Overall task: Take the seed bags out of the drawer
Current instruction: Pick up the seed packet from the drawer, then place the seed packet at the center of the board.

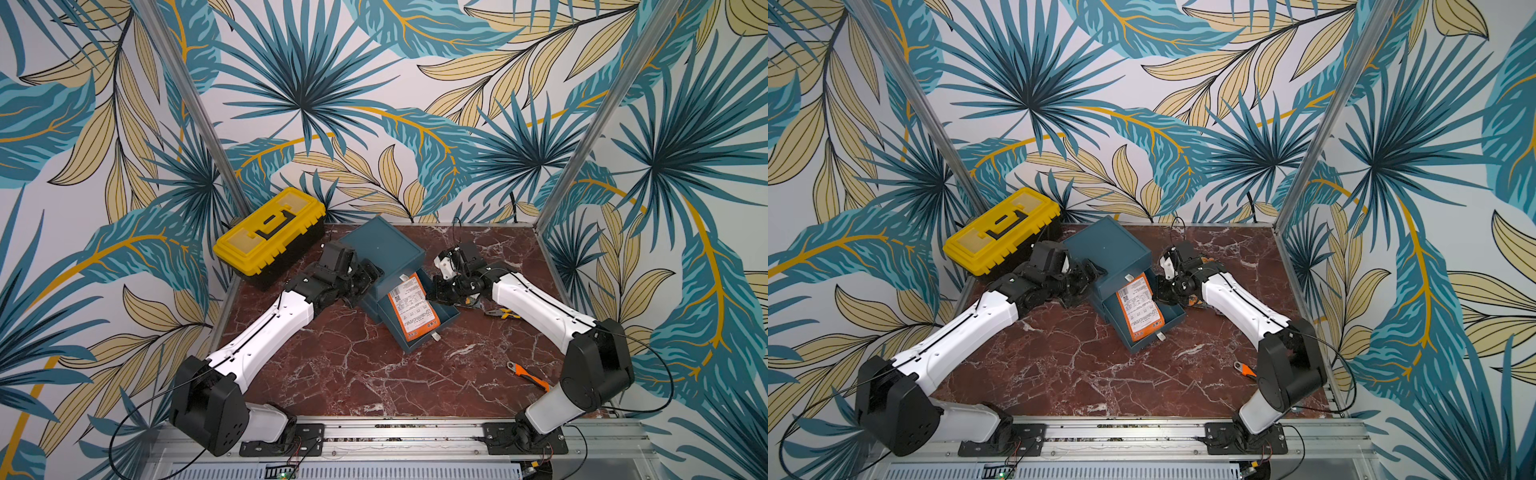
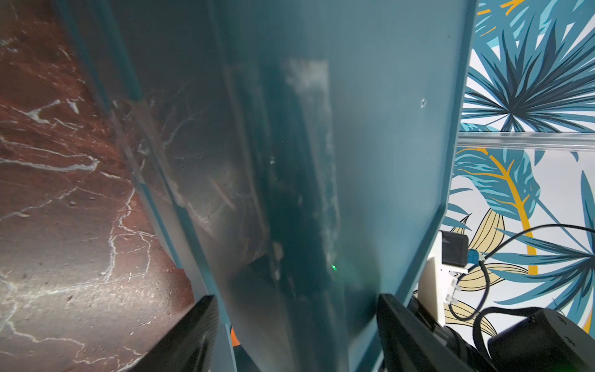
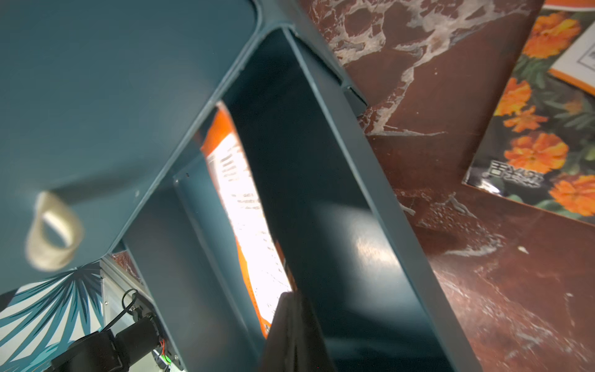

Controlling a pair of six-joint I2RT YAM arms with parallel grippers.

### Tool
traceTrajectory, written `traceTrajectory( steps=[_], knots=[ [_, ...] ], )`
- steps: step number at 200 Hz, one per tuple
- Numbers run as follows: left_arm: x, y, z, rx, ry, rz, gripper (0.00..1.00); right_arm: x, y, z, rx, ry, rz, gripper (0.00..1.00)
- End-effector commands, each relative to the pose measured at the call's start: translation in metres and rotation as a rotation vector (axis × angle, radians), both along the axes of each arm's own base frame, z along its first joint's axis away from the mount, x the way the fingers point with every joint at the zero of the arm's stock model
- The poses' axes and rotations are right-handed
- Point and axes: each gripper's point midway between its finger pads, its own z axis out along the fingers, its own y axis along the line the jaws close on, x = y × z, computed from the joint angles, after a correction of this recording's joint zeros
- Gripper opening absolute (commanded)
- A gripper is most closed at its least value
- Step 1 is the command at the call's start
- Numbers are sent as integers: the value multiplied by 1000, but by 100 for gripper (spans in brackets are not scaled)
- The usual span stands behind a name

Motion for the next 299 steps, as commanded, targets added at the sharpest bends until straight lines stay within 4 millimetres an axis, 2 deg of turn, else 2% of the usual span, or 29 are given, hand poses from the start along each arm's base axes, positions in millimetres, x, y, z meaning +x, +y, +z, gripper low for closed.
traceTrajectory(
  steps=[1, 78, 126, 168, 215, 240, 265, 299],
  knots=[
    [-5, 4, -3, 6, -5, 9, 82, -11, -12, 5, -11, 17, -20, 0],
    [-4, 2, -4, 5, -4, 5, 82, -13, -26, 27, 55, 16, -88, 0],
    [-3, 1, -3, 4, -5, 1, 82, -10, -38, 60, 127, -37, -137, 0],
    [-1, 0, -1, 1, -7, 1, 82, -4, -64, 90, 163, -102, -194, 0],
    [1, -2, 1, -3, -10, -5, 82, 6, -103, 108, 178, -137, -273, 0],
    [1, -3, 2, -5, -10, -6, 82, 18, -127, 109, 171, -151, -332, 0],
    [1, -3, 3, -7, -9, -8, 82, 41, -149, 102, 161, -144, -391, 0],
    [1, -3, 5, -12, -11, -4, 82, 83, -166, 75, 166, -98, -452, 0]
  ],
)
